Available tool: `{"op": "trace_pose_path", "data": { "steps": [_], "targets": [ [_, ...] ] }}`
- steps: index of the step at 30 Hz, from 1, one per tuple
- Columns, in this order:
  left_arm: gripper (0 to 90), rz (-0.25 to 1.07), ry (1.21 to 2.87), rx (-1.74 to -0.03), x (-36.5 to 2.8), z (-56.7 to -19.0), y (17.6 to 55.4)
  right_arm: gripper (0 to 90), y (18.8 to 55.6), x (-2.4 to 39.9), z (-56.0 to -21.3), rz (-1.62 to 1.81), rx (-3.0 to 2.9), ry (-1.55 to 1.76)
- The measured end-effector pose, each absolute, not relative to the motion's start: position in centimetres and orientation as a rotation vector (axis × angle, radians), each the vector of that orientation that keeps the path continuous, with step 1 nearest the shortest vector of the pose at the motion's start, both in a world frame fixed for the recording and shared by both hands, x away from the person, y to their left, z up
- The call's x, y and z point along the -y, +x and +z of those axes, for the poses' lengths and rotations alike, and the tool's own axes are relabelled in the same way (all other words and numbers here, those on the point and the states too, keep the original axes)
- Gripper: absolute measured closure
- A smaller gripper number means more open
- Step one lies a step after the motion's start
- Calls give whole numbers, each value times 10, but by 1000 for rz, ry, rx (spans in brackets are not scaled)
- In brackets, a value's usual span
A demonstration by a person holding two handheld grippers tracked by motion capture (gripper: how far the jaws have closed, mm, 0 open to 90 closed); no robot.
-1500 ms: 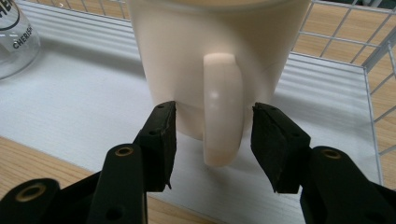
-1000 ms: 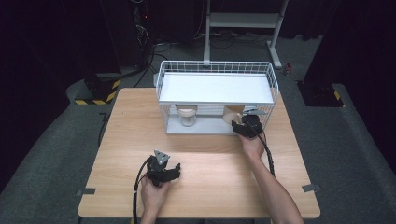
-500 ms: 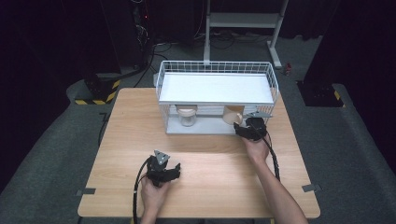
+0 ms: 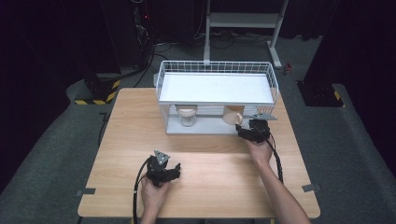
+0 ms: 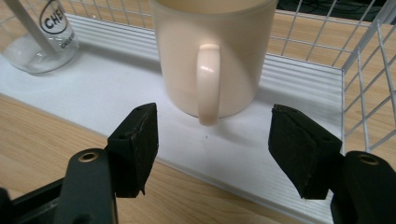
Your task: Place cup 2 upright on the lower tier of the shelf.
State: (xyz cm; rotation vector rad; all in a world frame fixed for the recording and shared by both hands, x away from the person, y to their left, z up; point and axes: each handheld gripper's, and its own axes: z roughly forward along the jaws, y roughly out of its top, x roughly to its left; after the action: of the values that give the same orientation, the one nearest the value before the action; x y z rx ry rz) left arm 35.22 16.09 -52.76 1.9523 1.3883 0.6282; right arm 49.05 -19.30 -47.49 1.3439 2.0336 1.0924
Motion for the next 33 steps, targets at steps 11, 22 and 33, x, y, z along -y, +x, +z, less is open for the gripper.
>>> {"op": "trace_pose_path", "data": {
  "steps": [11, 22, 33],
  "targets": [
    [225, 627, 1950, -1391, -161, -528, 352, 346, 479, 199, -468, 1141, -2011, 1331],
    [225, 628, 1950, -1390, -161, -528, 352, 353, 466, 204, -461, 1178, -2004, 1297],
    [225, 630, 1949, -1390, -161, -528, 352, 357, 456, 213, -459, 1202, -1990, 1280]
  ]
}}
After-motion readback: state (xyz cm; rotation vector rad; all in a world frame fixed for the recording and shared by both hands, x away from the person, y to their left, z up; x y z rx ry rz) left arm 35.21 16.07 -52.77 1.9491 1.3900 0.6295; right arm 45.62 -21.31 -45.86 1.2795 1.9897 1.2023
